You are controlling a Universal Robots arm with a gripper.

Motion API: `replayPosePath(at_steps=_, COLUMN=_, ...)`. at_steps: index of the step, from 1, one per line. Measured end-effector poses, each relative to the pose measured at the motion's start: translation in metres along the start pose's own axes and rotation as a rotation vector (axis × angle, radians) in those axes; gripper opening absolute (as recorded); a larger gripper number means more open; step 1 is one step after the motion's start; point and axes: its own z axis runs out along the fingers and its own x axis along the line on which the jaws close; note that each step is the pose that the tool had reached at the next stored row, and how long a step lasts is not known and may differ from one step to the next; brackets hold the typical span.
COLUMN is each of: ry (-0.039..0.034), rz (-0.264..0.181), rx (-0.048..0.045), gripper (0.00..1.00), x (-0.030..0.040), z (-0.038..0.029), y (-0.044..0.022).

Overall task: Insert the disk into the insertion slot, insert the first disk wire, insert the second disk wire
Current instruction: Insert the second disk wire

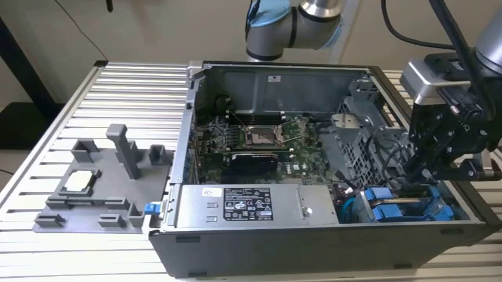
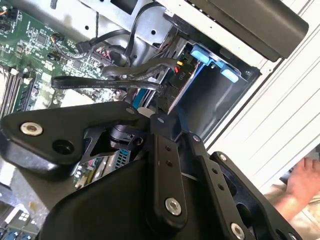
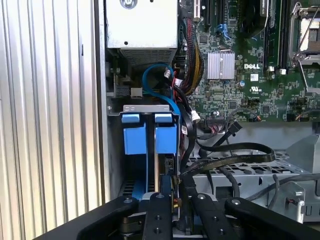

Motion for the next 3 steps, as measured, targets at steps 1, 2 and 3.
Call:
replayPosePath(at_steps=1, ry=-0.0001, rz=0.000, rx=0.0000, gripper=0.24, x=0.0000, z=0.0000, y=0.0000)
replayPosePath(at_steps=2, ry=0.0001, rz=0.000, rx=0.0001, gripper=0.24, x=0.0000, z=-0.0001, y=0.0000)
replayPosePath(at_steps=3, ry=0.0000, rz=0.000, rx=0.0001, gripper=0.24, x=0.0000, z=0.0000, y=0.0000)
